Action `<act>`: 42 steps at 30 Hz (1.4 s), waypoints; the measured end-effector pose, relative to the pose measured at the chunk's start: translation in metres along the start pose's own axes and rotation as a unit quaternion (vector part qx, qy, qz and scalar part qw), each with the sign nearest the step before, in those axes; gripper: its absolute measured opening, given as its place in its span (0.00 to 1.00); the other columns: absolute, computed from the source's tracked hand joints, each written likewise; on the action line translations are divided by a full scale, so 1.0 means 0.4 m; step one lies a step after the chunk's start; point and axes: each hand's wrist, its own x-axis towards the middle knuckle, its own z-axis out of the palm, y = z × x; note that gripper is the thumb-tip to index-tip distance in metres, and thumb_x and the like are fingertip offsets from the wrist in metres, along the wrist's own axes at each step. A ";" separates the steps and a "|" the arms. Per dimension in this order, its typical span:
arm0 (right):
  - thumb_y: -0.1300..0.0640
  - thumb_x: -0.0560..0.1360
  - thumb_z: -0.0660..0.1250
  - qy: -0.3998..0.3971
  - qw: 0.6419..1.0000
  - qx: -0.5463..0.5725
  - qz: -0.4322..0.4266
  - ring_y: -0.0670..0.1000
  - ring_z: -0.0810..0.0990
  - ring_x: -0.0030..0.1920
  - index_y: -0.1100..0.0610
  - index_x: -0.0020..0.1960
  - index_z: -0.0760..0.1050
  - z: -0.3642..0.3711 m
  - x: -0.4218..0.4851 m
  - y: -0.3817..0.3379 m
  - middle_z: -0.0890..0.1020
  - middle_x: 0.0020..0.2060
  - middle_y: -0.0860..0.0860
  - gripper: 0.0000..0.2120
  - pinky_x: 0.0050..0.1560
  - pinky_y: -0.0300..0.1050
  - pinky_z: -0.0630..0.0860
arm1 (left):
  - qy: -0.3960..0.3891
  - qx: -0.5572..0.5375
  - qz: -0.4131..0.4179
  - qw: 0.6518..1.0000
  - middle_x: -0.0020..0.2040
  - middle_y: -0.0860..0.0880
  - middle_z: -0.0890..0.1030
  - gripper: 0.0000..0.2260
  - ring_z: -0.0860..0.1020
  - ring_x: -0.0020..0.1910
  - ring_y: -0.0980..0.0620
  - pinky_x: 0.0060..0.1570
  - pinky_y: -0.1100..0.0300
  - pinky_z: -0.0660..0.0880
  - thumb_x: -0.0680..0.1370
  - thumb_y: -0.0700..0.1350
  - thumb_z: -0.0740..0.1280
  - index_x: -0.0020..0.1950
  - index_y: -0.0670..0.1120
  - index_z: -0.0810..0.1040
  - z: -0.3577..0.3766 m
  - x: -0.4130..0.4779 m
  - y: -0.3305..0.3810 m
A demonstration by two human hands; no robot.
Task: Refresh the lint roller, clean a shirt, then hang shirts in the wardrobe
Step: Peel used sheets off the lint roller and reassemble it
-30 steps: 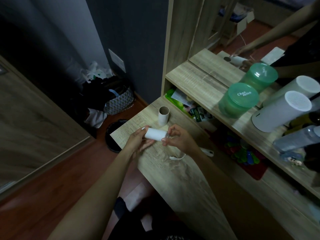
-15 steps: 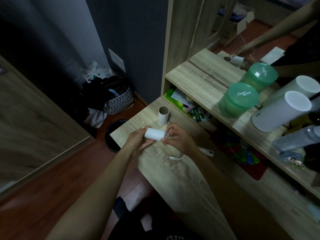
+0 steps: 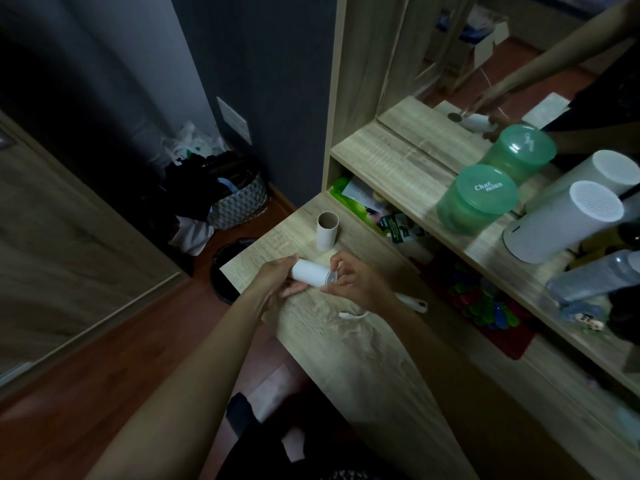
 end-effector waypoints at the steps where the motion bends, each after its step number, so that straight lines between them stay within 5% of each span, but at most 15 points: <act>1: 0.53 0.65 0.77 -0.006 1.000 0.002 0.010 0.47 0.82 0.44 0.54 0.49 0.69 0.000 0.001 0.004 0.80 0.41 0.47 0.20 0.44 0.44 0.79 | 0.010 0.036 -0.007 0.999 0.58 0.35 0.80 0.17 0.80 0.53 0.41 0.54 0.48 0.76 0.80 0.49 0.62 0.60 0.37 0.78 0.011 0.004 0.001; 3: 0.53 0.65 0.78 -0.012 0.999 0.016 0.028 0.43 0.79 0.39 0.52 0.46 0.67 0.002 0.004 0.014 0.77 0.37 0.44 0.20 0.40 0.43 0.77 | -0.035 0.048 -0.046 0.997 0.64 0.41 0.77 0.16 0.76 0.63 0.46 0.61 0.55 0.72 0.81 0.46 0.60 0.64 0.39 0.76 0.018 -0.006 -0.036; 5: 0.52 0.64 0.78 -0.012 0.998 0.037 0.045 0.42 0.74 0.35 0.52 0.43 0.66 0.002 0.007 0.022 0.74 0.35 0.44 0.20 0.38 0.44 0.74 | -0.063 0.280 -0.082 0.954 0.62 0.47 0.76 0.12 0.70 0.68 0.59 0.60 0.65 0.68 0.82 0.44 0.58 0.63 0.41 0.73 0.022 -0.008 -0.038; 7: 0.53 0.64 0.78 -0.010 0.997 0.047 0.055 0.42 0.72 0.35 0.51 0.42 0.66 0.003 0.007 0.024 0.72 0.35 0.44 0.20 0.39 0.43 0.72 | -0.030 -0.018 -0.054 0.998 0.55 0.49 0.74 0.09 0.78 0.54 0.69 0.50 0.69 0.73 0.83 0.47 0.56 0.63 0.51 0.67 0.026 -0.026 -0.030; 8: 0.55 0.64 0.78 -0.008 0.997 0.055 0.062 0.43 0.71 0.35 0.49 0.41 0.65 0.004 0.008 0.025 0.72 0.35 0.44 0.20 0.39 0.43 0.71 | -0.041 -0.046 -0.043 0.997 0.55 0.49 0.73 0.09 0.81 0.43 0.69 0.45 0.68 0.75 0.83 0.49 0.56 0.63 0.52 0.65 0.033 -0.029 0.007; 10: 0.55 0.64 0.77 0.002 0.995 0.069 0.074 0.47 0.72 0.37 0.47 0.40 0.64 0.005 0.007 0.024 0.73 0.36 0.48 0.20 0.40 0.47 0.72 | -0.072 -0.074 0.007 0.995 0.53 0.47 0.75 0.13 0.81 0.30 0.64 0.37 0.66 0.78 0.83 0.48 0.58 0.65 0.44 0.68 0.011 -0.044 0.011; 12: 0.50 0.63 0.76 0.020 0.995 0.069 0.076 0.54 0.76 0.38 0.47 0.41 0.65 0.008 0.005 0.028 0.76 0.39 0.52 0.20 0.40 0.53 0.76 | -0.037 -0.104 0.018 0.994 0.48 0.46 0.77 0.16 0.81 0.28 0.60 0.34 0.66 0.79 0.82 0.45 0.61 0.66 0.38 0.71 0.024 -0.030 -0.003; 18: 0.60 0.68 0.74 0.058 0.988 0.112 0.093 0.55 0.84 0.40 0.50 0.43 0.66 0.018 0.000 0.033 0.80 0.42 0.57 0.16 0.42 0.58 0.82 | 0.002 -0.135 0.025 0.991 0.53 0.42 0.77 0.16 0.79 0.41 0.51 0.35 0.65 0.79 0.82 0.44 0.61 0.65 0.35 0.71 0.024 -0.039 0.000; 21: 0.64 0.72 0.70 0.062 0.981 0.133 0.126 0.53 0.85 0.37 0.54 0.42 0.67 0.023 0.002 0.035 0.80 0.42 0.55 0.12 0.41 0.58 0.82 | 0.059 -0.061 0.036 0.996 0.53 0.39 0.80 0.18 0.79 0.43 0.46 0.34 0.60 0.74 0.80 0.49 0.62 0.63 0.38 0.75 0.007 -0.033 -0.007; 26: 0.65 0.73 0.69 0.054 0.978 0.091 0.179 0.56 0.81 0.41 0.59 0.48 0.70 0.036 0.017 0.040 0.77 0.46 0.59 0.09 0.31 0.40 0.79 | 0.090 -0.040 0.047 0.994 0.47 0.38 0.81 0.15 0.77 0.33 0.48 0.25 0.64 0.72 0.80 0.51 0.62 0.60 0.44 0.79 -0.020 -0.037 -0.018; 33: 0.61 0.71 0.72 0.014 0.984 -0.006 0.178 0.53 0.80 0.35 0.58 0.40 0.75 0.046 0.058 0.028 0.77 0.31 0.50 0.06 0.43 0.54 0.80 | 0.063 -0.125 0.061 0.988 0.57 0.41 0.76 0.14 0.79 0.47 0.48 0.37 0.58 0.82 0.80 0.44 0.63 0.65 0.42 0.75 -0.020 -0.046 -0.019; 38: 0.56 0.71 0.73 0.030 0.985 -0.111 0.130 0.58 0.81 0.51 0.63 0.56 0.78 0.046 0.047 0.034 0.82 0.51 0.59 0.17 0.54 0.55 0.76 | 0.066 -0.146 0.071 0.984 0.59 0.40 0.78 0.15 0.80 0.52 0.44 0.37 0.58 0.82 0.79 0.45 0.65 0.65 0.43 0.75 -0.037 -0.042 -0.021; 42: 0.57 0.73 0.71 0.079 0.987 -0.075 0.118 0.57 0.82 0.50 0.63 0.57 0.78 0.042 0.029 0.015 0.82 0.54 0.58 0.15 0.52 0.54 0.78 | 0.055 -0.117 0.091 0.987 0.59 0.42 0.78 0.13 0.80 0.51 0.47 0.41 0.56 0.82 0.79 0.44 0.66 0.63 0.46 0.77 -0.045 -0.044 -0.016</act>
